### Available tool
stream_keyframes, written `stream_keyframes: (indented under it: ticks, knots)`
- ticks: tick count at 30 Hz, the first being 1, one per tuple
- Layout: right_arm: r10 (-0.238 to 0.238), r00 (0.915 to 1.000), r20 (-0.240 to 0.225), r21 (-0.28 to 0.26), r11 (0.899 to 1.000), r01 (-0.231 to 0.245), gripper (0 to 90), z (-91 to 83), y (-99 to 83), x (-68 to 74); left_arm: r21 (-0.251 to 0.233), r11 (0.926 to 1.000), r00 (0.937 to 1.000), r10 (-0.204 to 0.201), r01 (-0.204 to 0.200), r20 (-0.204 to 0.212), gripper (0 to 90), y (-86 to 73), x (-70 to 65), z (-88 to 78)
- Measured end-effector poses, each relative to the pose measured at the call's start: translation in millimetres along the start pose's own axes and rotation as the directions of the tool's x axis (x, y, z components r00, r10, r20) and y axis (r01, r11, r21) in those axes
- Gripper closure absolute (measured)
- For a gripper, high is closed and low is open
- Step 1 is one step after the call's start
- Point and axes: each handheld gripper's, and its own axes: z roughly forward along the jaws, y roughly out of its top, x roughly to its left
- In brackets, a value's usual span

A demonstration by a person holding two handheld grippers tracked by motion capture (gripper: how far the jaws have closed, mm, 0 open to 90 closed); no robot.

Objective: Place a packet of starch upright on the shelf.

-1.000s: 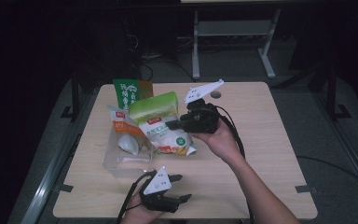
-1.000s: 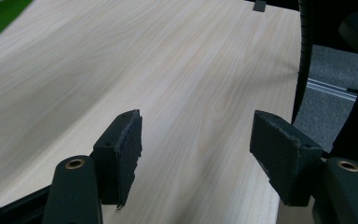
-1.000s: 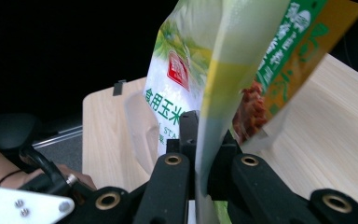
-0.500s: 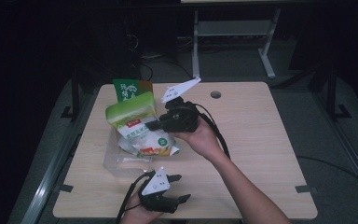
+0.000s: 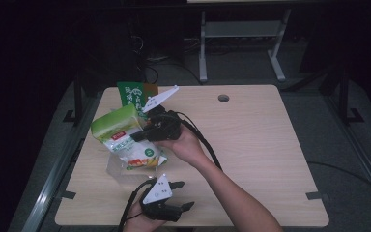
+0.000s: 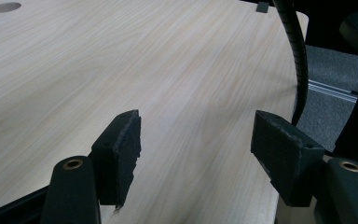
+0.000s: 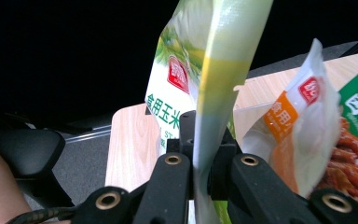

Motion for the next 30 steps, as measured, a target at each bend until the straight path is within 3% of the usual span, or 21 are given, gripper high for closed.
stream_keyframes:
  ticks: [15, 30]
  knots:
    - [-0.008, 0.9996, -0.027, 0.026, 1.0, 0.009, 87.3, 27.4, 0.7, -4.5, 0.008, 1.0, 1.0, 0.001, -0.001, -0.001, 32.6, -4.2, 2.1, -1.1]
    - [0.013, 0.9976, -0.067, 0.034, 0.999, -0.011, 87.3, 55.4, -7.1, -10.7, 0.007, 1.0, 0.9999, 0.005, -0.005, -0.013, 32.5, -9.4, 4.4, -1.9]
